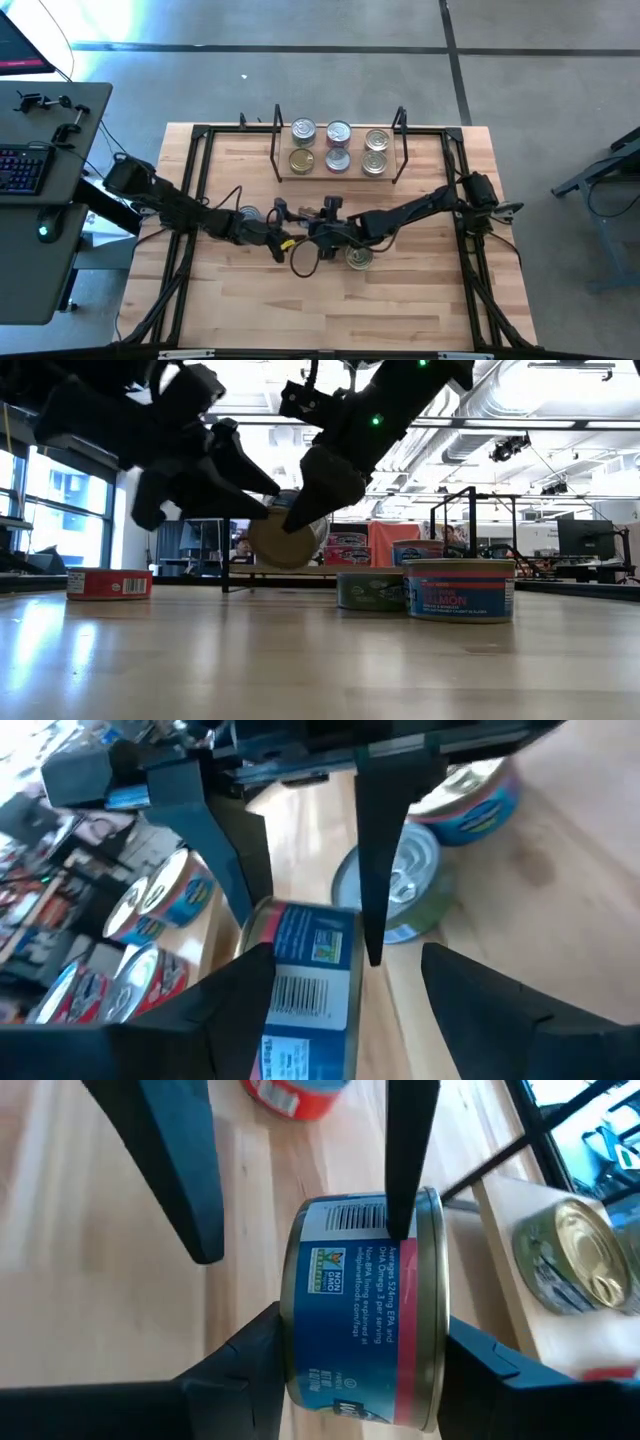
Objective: Stack canned seafood by type on shelf
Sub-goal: Stack the blue-pink tuna can on top of the blue tuna can on the shelf
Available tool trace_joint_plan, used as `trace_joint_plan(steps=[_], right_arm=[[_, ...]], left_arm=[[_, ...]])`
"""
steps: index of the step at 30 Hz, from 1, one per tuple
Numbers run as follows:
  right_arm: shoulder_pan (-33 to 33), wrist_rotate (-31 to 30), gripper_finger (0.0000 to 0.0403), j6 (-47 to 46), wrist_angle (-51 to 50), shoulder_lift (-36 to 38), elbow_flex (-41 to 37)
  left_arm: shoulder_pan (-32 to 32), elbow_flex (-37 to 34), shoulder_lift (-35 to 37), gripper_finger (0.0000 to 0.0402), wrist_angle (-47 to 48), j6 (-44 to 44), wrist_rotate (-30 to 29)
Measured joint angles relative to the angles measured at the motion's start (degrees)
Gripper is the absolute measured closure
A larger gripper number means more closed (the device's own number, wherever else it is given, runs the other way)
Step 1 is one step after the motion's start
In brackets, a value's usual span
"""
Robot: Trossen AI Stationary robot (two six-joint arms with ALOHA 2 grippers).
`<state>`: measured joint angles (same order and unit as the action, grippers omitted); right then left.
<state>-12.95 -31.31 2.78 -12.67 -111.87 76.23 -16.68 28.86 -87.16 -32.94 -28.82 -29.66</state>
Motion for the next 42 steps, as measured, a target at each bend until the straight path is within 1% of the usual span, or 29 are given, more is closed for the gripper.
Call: trace_joint_plan(steps=[4, 7, 11, 14, 16, 20, 22, 25, 27, 28, 30, 31, 32, 34, 36, 39, 42], right_arm=[[0.04, -0.60, 0.0236, -1.20, -2.75, -0.02, 0.71], [-0.09, 0.61, 0.0236, -4.40, -5.91, 0.02, 0.94], [0.00, 1.63, 0.0236, -5.35, -6.58, 0.00, 0.92], [0.13, 2.49, 0.0236, -5.61, -3.42, 0.02, 0.92], [-0.24, 2.86, 0.0236, -4.81, -1.27, 0.02, 0.92], [-0.70, 2.96, 0.0236, -2.43, -0.39, 0.02, 1.31], [-0.61, 2.86, 0.0236, -2.35, 0.08, 0.04, 1.48], [-0.57, 3.03, 0.0236, -2.35, -0.13, 0.04, 1.51], [-0.55, 5.56, 0.0236, -2.23, -0.12, 0.04, 1.49], [-0.55, 7.16, 0.0231, -2.24, 0.18, 0.04, 1.44], [-0.45, 10.91, 0.0200, -2.83, 1.37, 0.02, 1.27], [-0.31, 13.42, 0.0178, -2.93, 2.33, 0.09, 1.28], [-0.33, 14.44, 0.0156, -2.97, 2.18, 0.38, 1.29], [-0.58, 12.86, 0.0123, -4.95, 0.37, 1.47, 1.42], [-0.97, 9.07, 0.0107, -6.90, -3.78, 3.61, 1.43], [-2.55, 4.74, 0.0101, -7.43, -6.27, 6.71, 0.64], [-5.15, 0.86, 0.0099, -6.86, -6.10, 9.76, -1.59]], left_arm=[[-0.67, 1.45, -2.01, 0.0154, -0.78, 0.92, -3.88], [-2.16, 2.36, -2.07, 0.0154, -0.14, 1.12, -5.57], [-3.17, 3.09, -2.01, 0.0154, -0.29, -3.37, -7.83], [-2.62, 3.07, -2.14, 0.0155, -0.02, -4.74, -7.51], [-1.66, 3.09, -2.07, 0.0155, 0.53, -4.73, -5.30], [0.25, 3.09, -2.09, 0.0155, 2.27, -3.13, -2.06], [1.01, 3.09, -2.09, 0.0158, 3.32, -1.84, -1.86], [1.41, 3.07, -2.12, 0.0178, 4.29, 0.03, -1.24], [1.37, 3.07, -2.09, 0.0210, 4.86, 1.71, 0.40], [1.32, 3.07, -2.07, 0.0229, 5.19, 3.56, 1.52], [1.31, 3.02, -2.05, 0.0232, 5.73, 6.48, 3.69], [1.25, 3.00, -2.05, 0.0232, 6.02, 7.31, 4.29], [1.10, 3.00, -2.07, 0.0232, 6.20, 8.22, 4.33], [0.76, 2.97, -1.68, 0.0232, 6.99, 10.27, 3.94], [0.50, 2.17, -1.21, 0.0232, 7.88, 12.07, 2.84], [0.39, 0.53, 0.52, 0.0232, 7.72, 14.02, 1.99], [0.39, -2.67, 3.45, 0.0232, 4.40, 15.51, 1.93]])
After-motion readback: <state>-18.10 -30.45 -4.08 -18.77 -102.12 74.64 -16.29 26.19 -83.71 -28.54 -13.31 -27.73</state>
